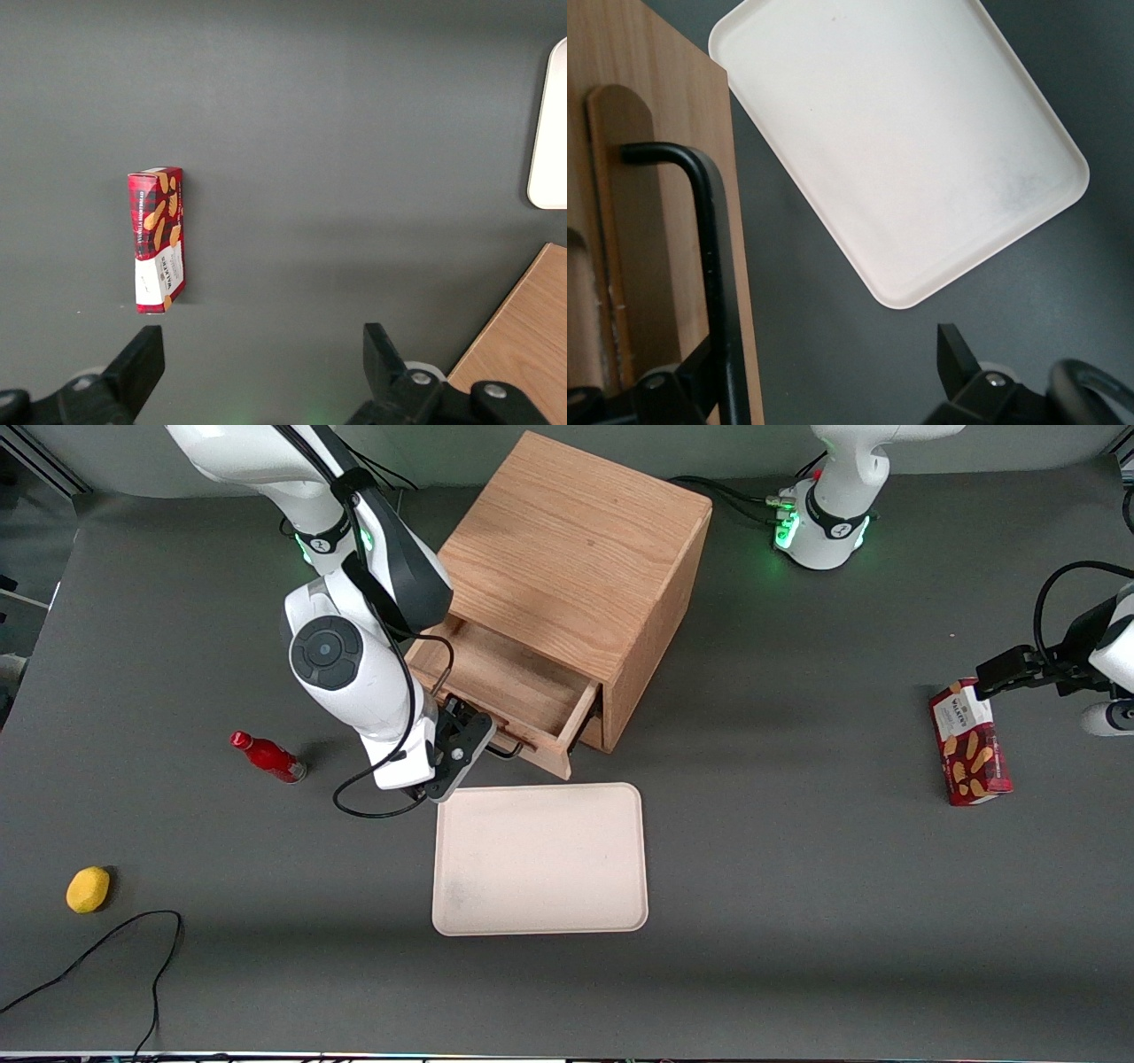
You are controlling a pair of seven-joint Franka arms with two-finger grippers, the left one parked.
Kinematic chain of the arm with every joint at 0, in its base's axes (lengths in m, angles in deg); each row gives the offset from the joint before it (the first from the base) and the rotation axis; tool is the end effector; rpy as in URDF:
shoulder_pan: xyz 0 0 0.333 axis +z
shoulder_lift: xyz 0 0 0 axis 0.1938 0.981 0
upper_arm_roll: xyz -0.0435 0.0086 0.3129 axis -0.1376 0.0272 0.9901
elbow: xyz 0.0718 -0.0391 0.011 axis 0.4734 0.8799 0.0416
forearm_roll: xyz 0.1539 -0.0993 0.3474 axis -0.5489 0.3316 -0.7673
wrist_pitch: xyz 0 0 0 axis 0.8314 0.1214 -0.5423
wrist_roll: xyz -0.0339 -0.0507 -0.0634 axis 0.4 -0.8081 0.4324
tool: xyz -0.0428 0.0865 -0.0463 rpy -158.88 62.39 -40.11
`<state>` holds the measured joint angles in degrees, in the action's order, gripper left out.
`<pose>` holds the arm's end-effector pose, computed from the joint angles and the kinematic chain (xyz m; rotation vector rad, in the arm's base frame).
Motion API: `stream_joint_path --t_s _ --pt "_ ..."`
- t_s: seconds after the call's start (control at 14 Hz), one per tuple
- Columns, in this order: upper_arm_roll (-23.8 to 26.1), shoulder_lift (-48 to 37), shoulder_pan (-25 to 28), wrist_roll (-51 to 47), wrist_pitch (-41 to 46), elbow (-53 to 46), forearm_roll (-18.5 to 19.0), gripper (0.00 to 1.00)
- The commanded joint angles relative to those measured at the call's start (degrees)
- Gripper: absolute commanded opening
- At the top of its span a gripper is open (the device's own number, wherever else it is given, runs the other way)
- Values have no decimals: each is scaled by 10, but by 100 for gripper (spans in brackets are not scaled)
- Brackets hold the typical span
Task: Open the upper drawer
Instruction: 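Pull the handle outward with the right gripper, sliding the drawer open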
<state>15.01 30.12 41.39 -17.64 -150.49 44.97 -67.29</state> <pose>0.5862 0.3213 0.4051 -2.7098 -1.4308 -0.0280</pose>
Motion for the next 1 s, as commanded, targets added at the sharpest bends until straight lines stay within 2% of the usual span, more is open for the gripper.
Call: stream_joint_path --t_s 0.0,0.93 --pt "-5 19 -9 25 20 -36 6 100" --pt "-7 49 -31 37 20 -74 -1 100"
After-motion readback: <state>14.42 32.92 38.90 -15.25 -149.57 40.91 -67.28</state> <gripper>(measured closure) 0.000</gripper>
